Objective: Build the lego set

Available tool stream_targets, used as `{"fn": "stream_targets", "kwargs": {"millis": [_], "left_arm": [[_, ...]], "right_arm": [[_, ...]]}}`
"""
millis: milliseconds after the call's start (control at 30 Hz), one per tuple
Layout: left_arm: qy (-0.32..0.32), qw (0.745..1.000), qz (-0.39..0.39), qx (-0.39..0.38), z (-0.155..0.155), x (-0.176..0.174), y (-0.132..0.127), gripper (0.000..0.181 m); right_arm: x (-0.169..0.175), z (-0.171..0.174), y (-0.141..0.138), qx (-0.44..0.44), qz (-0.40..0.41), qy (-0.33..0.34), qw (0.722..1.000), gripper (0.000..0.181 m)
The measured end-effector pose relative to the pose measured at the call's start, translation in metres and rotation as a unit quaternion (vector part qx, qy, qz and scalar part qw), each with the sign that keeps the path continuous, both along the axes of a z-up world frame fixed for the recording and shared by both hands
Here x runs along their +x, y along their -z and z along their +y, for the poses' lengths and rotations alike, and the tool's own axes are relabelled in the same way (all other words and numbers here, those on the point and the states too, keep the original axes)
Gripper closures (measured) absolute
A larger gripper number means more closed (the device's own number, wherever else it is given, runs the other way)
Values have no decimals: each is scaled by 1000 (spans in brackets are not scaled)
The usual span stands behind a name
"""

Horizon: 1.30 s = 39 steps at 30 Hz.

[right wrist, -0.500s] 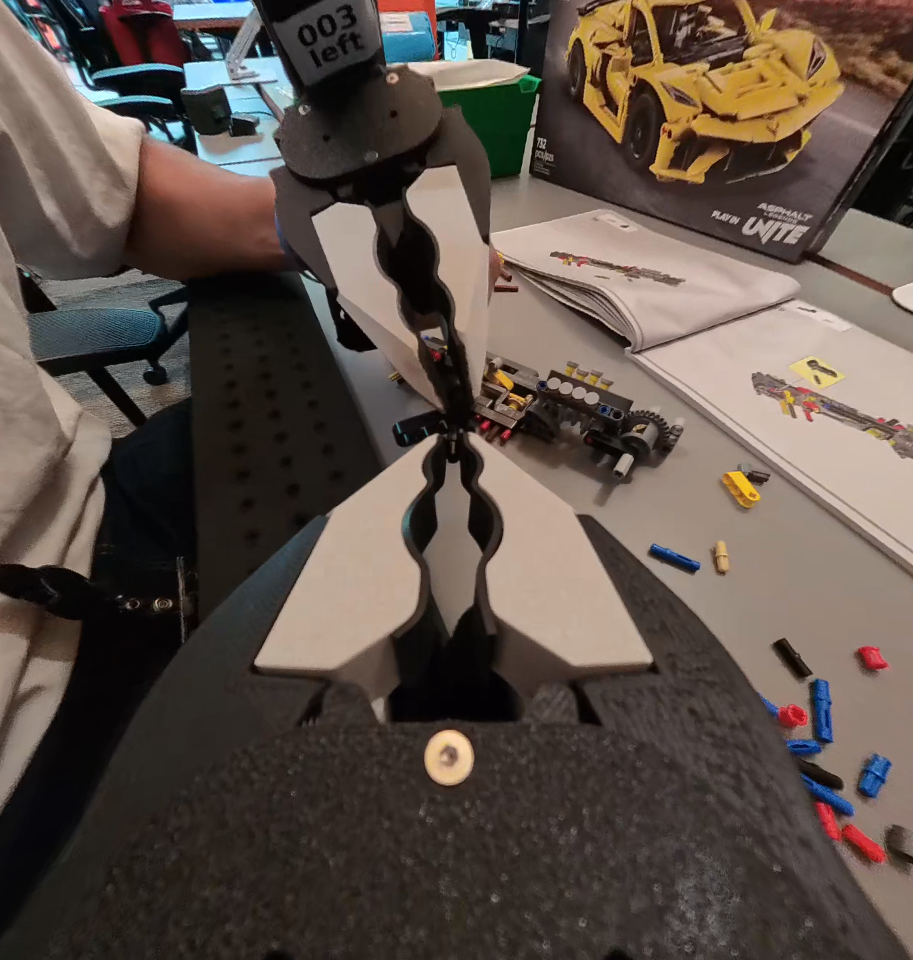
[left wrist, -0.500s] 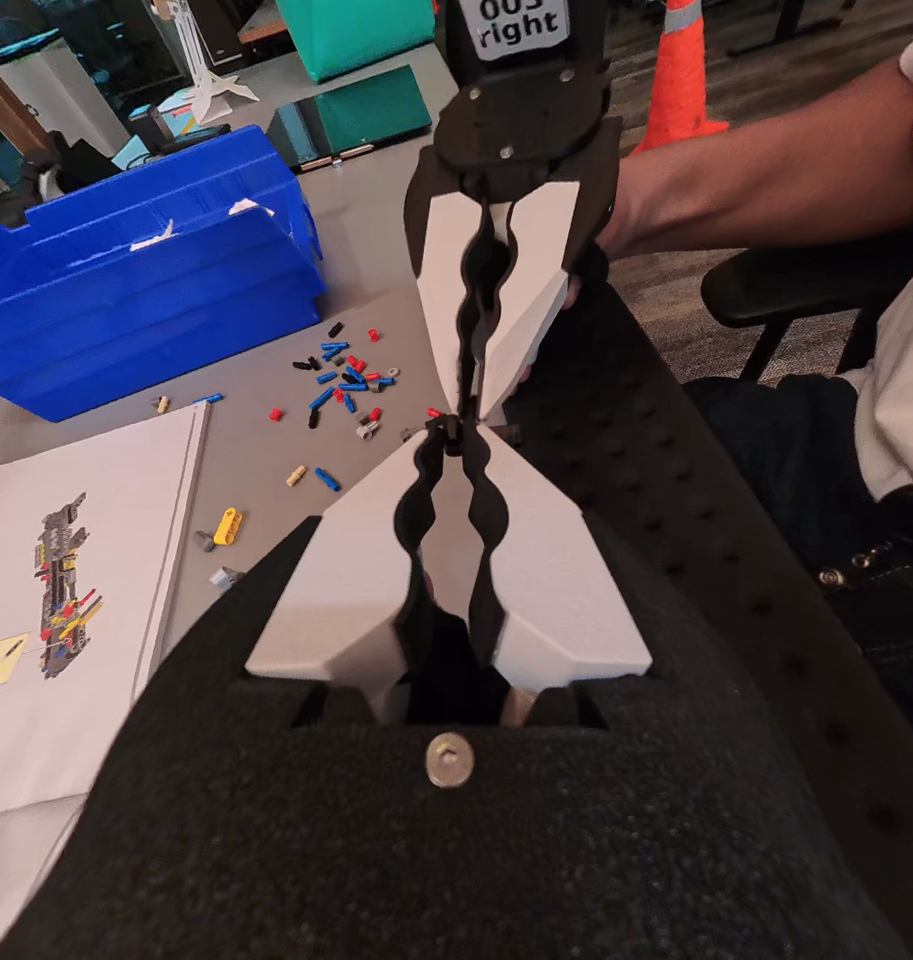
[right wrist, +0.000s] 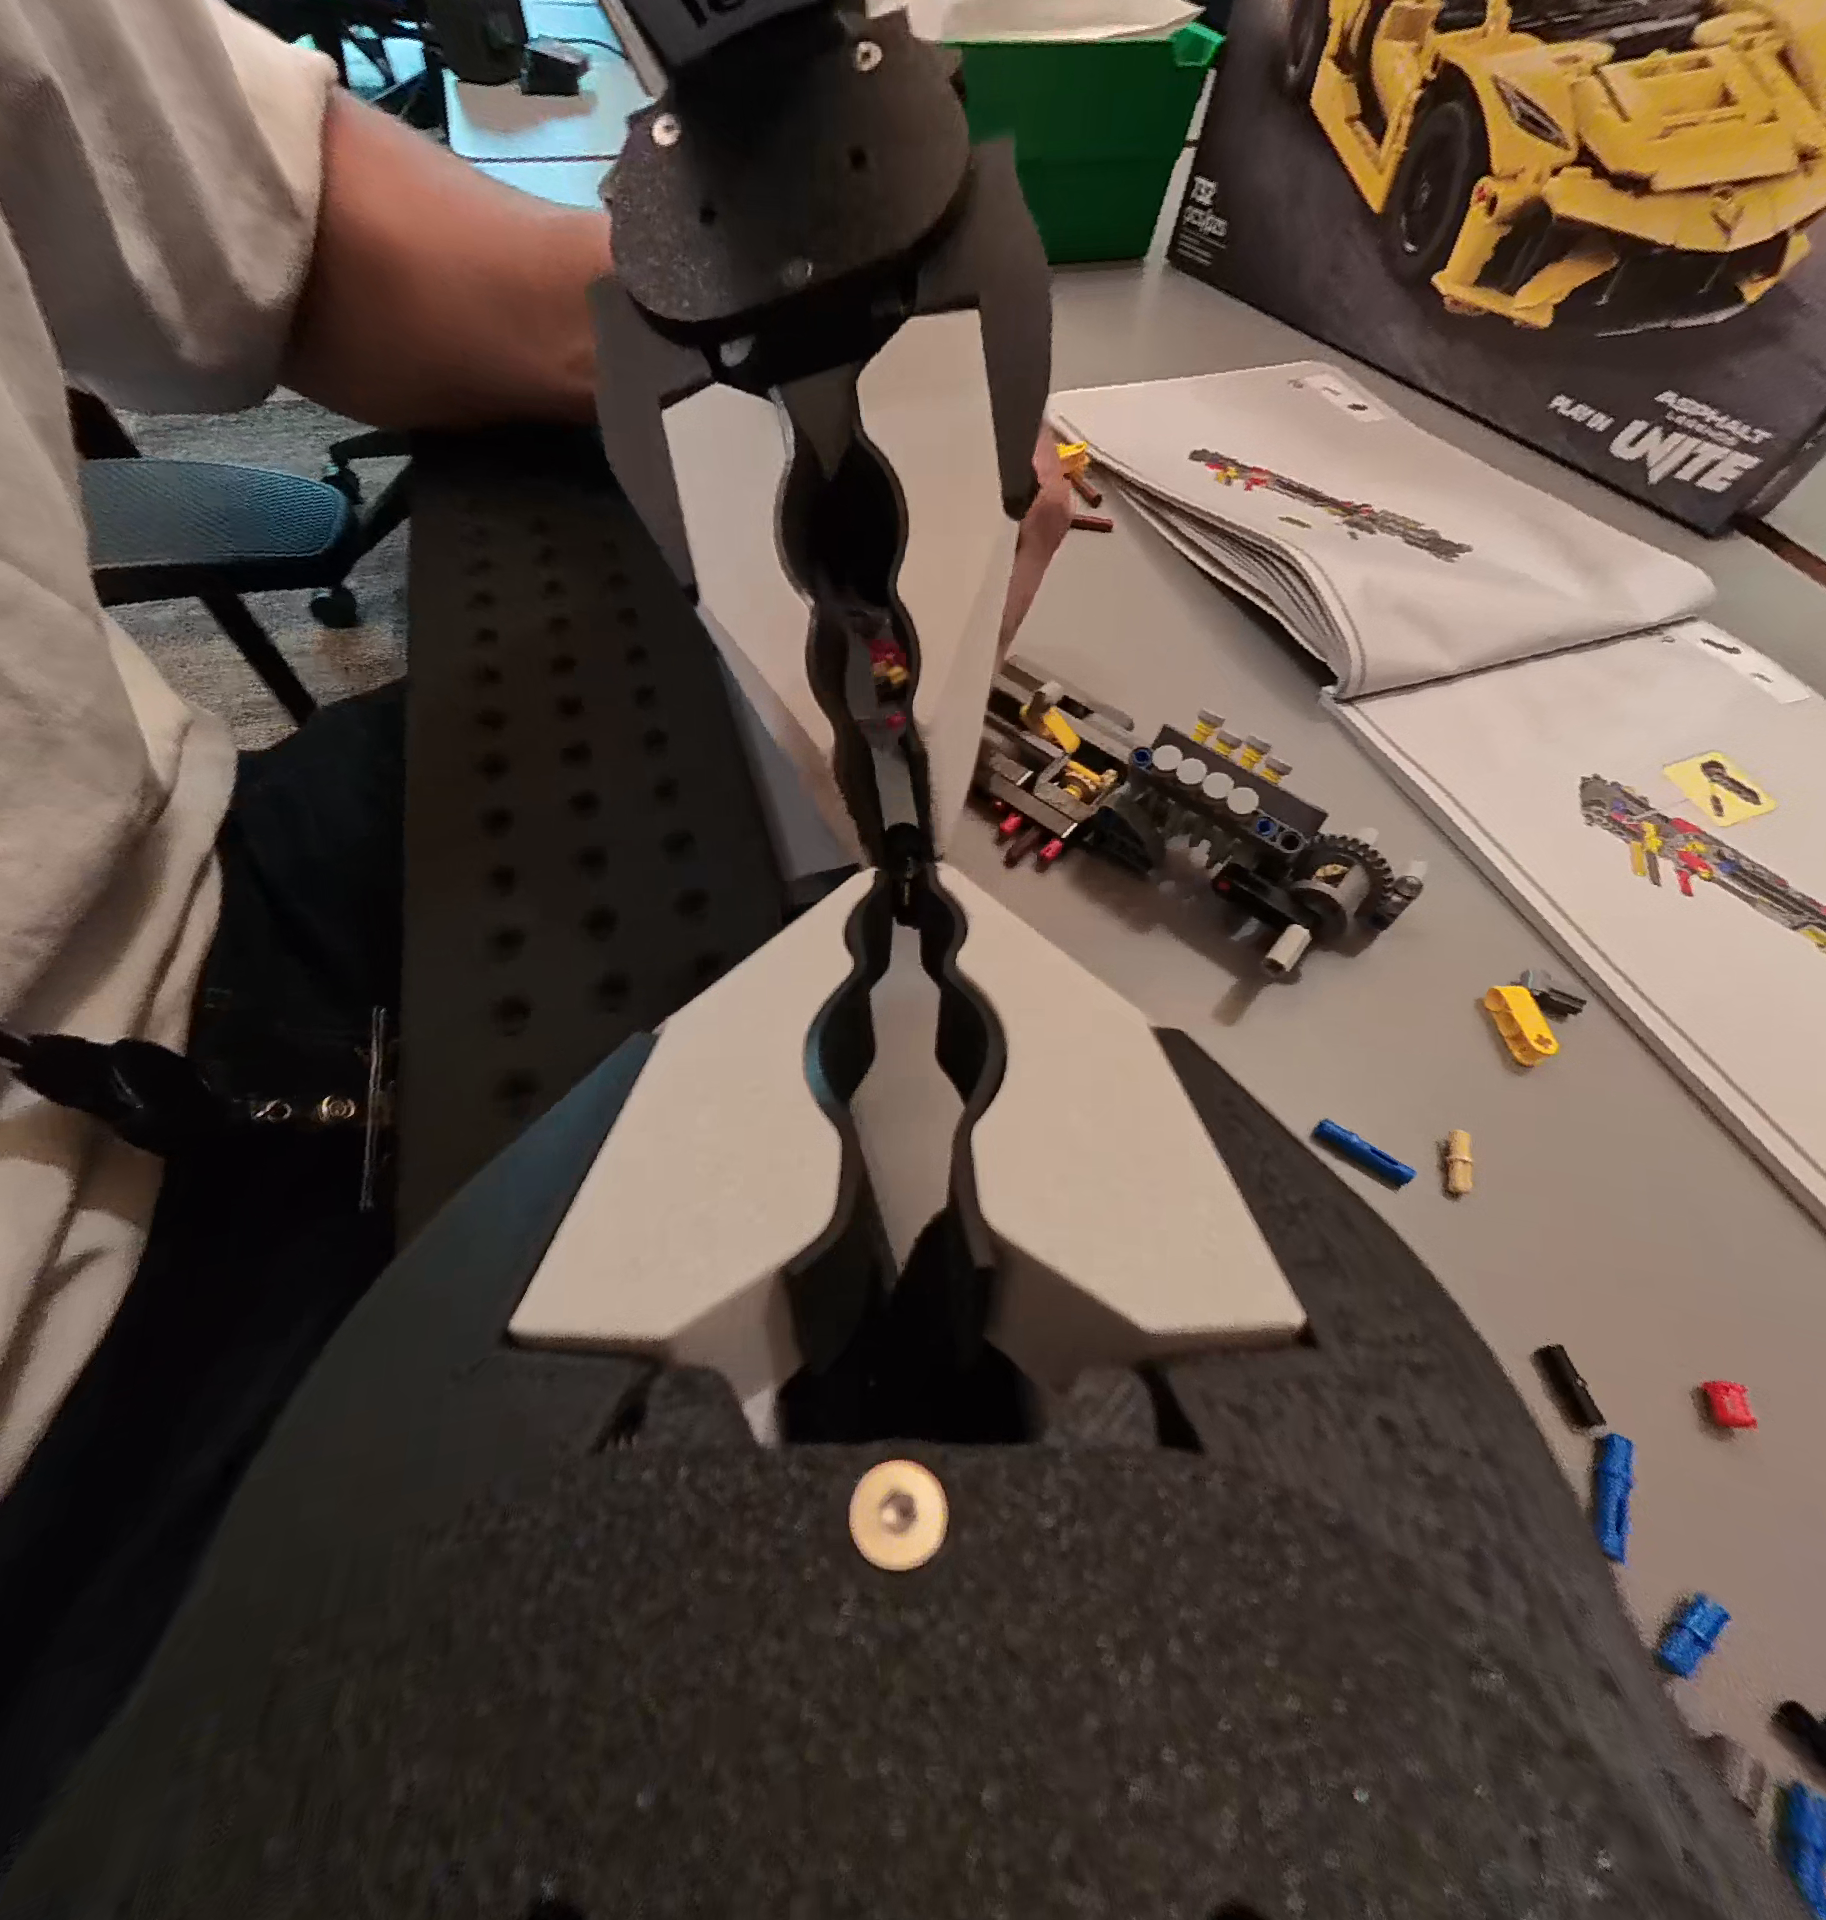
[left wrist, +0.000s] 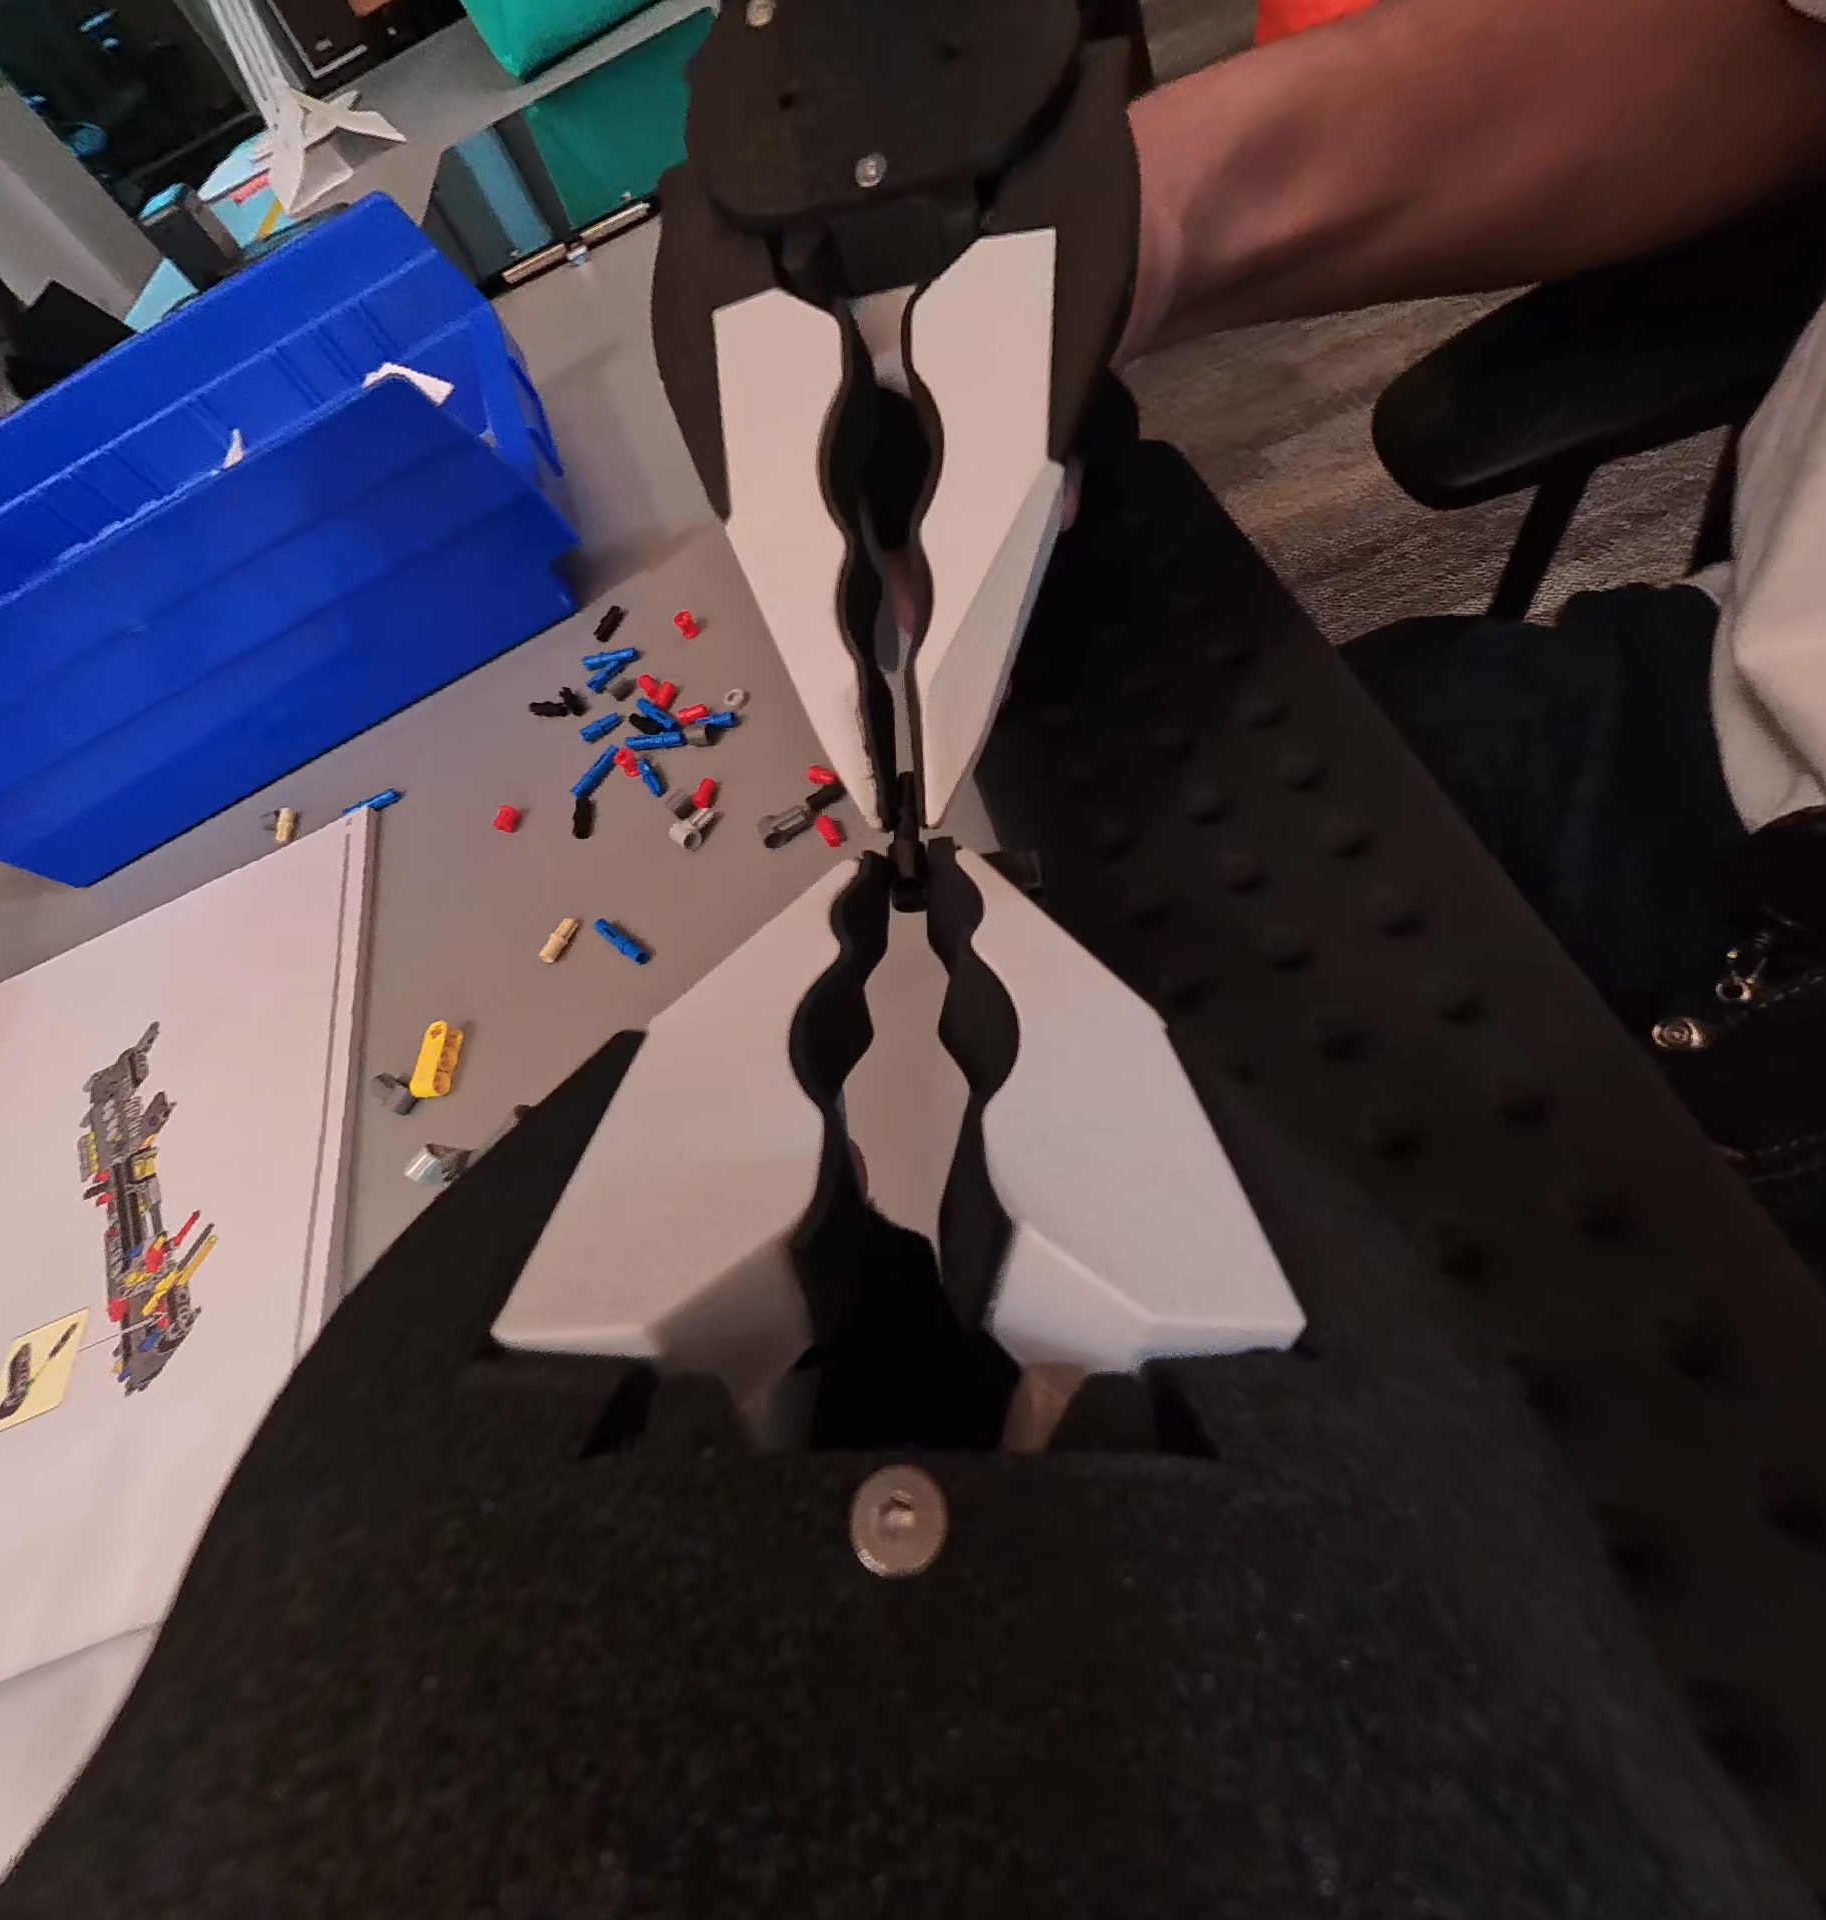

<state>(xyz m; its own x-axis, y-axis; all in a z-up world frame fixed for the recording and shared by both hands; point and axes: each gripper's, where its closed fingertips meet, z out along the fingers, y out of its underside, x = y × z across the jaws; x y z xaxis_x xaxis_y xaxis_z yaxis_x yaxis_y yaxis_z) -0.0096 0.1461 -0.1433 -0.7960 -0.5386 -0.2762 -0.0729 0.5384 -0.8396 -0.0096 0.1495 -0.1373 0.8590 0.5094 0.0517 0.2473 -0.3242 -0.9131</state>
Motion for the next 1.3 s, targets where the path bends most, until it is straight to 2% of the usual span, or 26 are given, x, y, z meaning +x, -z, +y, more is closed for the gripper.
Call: {"fn": "stream_targets", "kwargs": {"millis": [200, 333, 467, 633, 833, 1100, 1300], "left_arm": [[21, 1000, 23, -4, -5, -7, 7, 174], [14, 999, 26, -41, -6, -4, 1, 174], [12, 993, 28, -111, -8, -2, -16, 174], [14, 992, 31, -120, -9, -2, -17, 174], [-5, 1000, 12, -3, -4, 0, 5, 174], [-21, 994, -4, 104, -1, 0, 20, 175], [-50, 979, -31, 195, 8, 4, 27, 175]], "right_arm": [[-7, -5, 7, -20, -9, -41, 999, 177], [-5, -5, 1, 2, 41, -36, 999, 177], [-3, -6, -16, 25, 120, -38, 992, 178], [-4, -7, -16, 22, 131, -41, 990, 177], [-1, -4, 7, -32, 0, -15, 999, 177], [-1, -2, 23, -74, -43, -1, 996, 178], [3, 3, 27, -95, -118, 27, 988, 178]]}}
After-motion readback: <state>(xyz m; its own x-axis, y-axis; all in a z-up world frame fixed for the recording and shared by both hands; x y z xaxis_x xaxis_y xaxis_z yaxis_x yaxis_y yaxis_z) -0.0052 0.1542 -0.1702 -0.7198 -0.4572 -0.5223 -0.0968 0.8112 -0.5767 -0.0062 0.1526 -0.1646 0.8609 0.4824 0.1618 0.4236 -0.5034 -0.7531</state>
